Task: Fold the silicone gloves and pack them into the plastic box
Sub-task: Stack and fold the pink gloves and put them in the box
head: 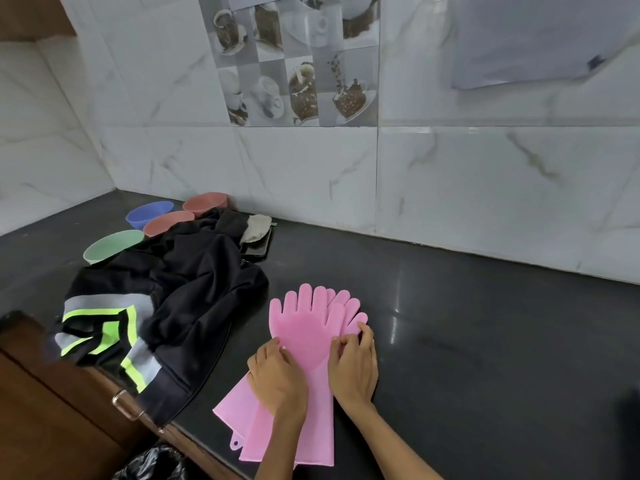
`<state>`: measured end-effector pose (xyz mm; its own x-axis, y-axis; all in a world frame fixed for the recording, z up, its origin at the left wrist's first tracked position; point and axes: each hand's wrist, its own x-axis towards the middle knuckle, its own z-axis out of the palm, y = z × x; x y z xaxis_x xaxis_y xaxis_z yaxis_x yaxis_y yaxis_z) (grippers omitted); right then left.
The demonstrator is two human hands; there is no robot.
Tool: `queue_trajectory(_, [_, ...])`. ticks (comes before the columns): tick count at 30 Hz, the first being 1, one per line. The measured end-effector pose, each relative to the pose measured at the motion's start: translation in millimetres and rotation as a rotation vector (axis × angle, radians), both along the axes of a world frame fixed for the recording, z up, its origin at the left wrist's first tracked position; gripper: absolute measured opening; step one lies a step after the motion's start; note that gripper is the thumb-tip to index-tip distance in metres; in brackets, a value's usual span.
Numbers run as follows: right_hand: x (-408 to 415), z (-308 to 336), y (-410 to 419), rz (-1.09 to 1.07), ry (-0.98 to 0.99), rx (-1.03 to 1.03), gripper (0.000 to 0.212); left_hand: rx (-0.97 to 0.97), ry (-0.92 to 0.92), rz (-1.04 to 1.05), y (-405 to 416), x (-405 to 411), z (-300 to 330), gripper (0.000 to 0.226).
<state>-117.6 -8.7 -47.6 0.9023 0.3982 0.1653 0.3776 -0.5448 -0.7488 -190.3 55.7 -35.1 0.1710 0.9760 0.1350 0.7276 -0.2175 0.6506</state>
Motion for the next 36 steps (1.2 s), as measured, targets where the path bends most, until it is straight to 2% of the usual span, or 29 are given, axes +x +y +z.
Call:
queue_trajectory(5, [25, 1, -30, -0.052, -0.005, -0.025, 0.024, -0.041, -0.14, -0.086, -23, 19, 2, 0.033])
queue_trajectory(18, [79, 2, -138, -0.4, -0.014, -0.058, 0.024, 0.075, -0.085, -0.488, -111, 88, 1, 0.029])
queue_trajectory(21, [87, 2, -160, -0.486, -0.009, -0.062, 0.019, 0.091, -0.069, -0.571, -126, 100, -3, 0.029])
queue_trajectory(26, [93, -4, -180, -0.551, -0.03, -0.107, 0.014, 0.072, -0.104, -0.574, -122, 109, -4, 0.028])
queue_trajectory(28, [95, -8, -180, -0.498, -0.053, -0.223, 0.023, 0.097, -0.024, -0.57, -110, 108, -4, 0.031])
queue_trajectory(32, [101, -13, -175, -0.358, -0.069, -0.399, 0.046, 0.067, 0.347, -0.579, -84, 103, -10, 0.056])
queue_trajectory(36, [104, -13, -163, -0.277, -0.083, -0.428, 0.048, -0.014, 0.43, -0.557, -77, 104, -12, 0.061])
